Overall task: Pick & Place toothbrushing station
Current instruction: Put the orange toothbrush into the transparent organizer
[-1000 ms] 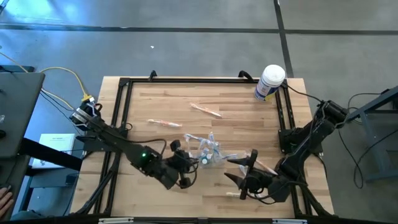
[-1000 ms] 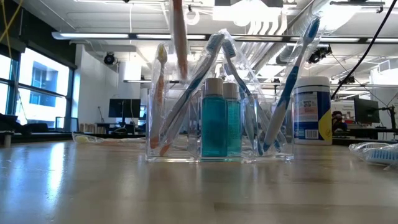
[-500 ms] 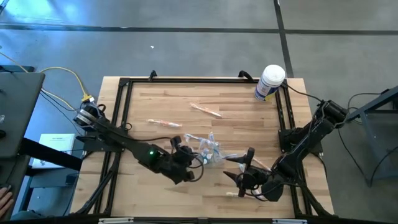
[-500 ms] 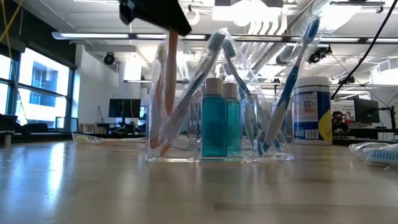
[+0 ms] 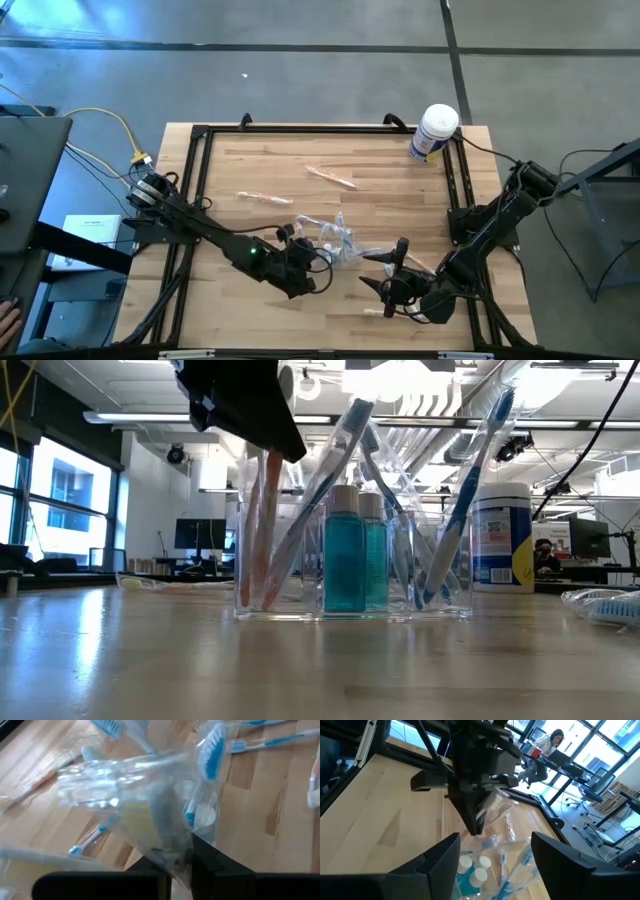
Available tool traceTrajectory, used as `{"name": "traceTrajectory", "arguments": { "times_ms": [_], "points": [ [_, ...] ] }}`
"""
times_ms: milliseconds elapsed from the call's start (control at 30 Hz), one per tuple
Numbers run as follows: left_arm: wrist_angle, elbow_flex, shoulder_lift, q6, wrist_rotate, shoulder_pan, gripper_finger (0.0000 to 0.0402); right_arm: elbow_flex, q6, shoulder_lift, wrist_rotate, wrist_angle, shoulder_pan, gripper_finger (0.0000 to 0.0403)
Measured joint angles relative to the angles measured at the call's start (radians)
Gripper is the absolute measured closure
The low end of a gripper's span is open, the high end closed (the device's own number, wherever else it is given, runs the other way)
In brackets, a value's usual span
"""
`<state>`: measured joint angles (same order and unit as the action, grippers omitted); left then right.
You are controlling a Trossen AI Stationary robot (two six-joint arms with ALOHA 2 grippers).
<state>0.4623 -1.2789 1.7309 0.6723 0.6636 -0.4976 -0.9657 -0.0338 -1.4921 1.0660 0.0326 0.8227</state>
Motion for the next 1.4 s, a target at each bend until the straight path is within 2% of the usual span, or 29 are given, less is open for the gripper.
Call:
{"name": "traceTrajectory", "arguments": {
  "times_ms": [200, 400, 900, 1033, 1167, 1400],
  "points": [
    [0.010, 0.000, 0.034, 0.002, -0.024, 0.000, 0.0334, 0.000, 0.000, 0.000, 0.000, 0.000, 0.000, 0.0166],
    [0.008, 0.000, 0.046, -0.019, -0.032, 0.006, 0.0324, 0.000, 0.000, 0.000, 0.000, 0.001, 0.000, 0.0166],
    [0.050, 0.000, -0.090, -0.046, -0.050, -0.016, 0.0322, 0.000, 0.000, 0.000, 0.001, 0.000, 0.000, 0.0166],
    [0.154, -0.002, -0.146, -0.035, -0.080, -0.030, 0.0322, 0.000, 0.000, 0.000, 0.001, 0.000, 0.000, 0.0166],
    [0.276, -0.002, -0.201, 0.065, -0.122, -0.047, 0.0322, 0.000, 0.000, 0.000, 0.001, 0.000, 0.000, 0.0166],
    [0.772, -0.002, -0.238, 0.430, -0.160, -0.047, 0.0322, 0.000, -0.001, 0.000, 0.001, 0.000, 0.000, 0.0166]
  ]
}}
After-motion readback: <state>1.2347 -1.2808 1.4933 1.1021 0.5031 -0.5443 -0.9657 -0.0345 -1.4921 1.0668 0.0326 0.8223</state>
